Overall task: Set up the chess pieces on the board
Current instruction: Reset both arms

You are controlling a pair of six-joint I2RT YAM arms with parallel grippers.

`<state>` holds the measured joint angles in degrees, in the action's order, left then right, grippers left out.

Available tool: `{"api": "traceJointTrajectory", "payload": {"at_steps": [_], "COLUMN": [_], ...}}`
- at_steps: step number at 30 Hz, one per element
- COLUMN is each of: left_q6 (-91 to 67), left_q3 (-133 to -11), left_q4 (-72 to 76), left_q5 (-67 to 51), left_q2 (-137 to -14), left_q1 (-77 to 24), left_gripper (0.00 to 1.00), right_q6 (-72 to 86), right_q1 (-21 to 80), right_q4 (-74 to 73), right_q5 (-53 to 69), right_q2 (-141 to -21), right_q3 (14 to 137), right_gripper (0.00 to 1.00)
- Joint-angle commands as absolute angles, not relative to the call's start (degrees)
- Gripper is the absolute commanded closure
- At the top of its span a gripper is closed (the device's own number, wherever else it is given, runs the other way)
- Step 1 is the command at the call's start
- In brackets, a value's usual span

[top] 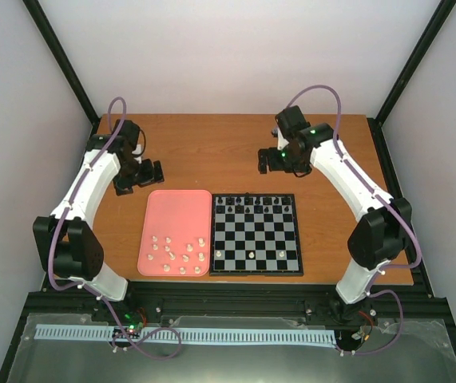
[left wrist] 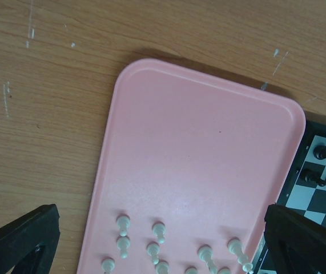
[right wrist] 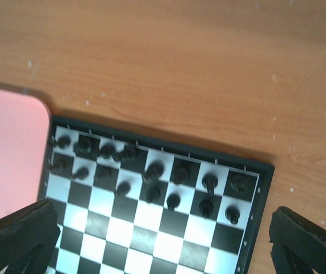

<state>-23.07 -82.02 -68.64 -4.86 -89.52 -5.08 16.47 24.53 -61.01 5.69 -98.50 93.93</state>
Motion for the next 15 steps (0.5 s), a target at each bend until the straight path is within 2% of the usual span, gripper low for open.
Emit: {"api": "traceJointTrajectory", "payload": {"at_steps": [1, 5, 15], "left_q6": [-22.9, -23.1, -23.3], "left_q3": [-85.6, -85.9, -86.4], "left_q4": [-70.9, -71.2, -71.6], "left_q5": [-2.9, -3.1, -2.4], "left_q2": [-89.1, -89.3, -88.6], "left_q1": [-4.7, -4.7, -4.7], "left_gripper": [0.00, 0.00, 0.00], "right_q6": [17.7, 17.7, 16.9], "right_q1": [25.0, 25.0, 25.1], "right_q4": [-62.7, -63.2, -62.5], "right_q5": [2.8, 1.9, 0.2], "right_q2": [-101.3, -102.2, -100.5], "right_q3": [100.3, 102.9, 100.6], "right_gripper": [0.00, 0.00, 0.00]}}
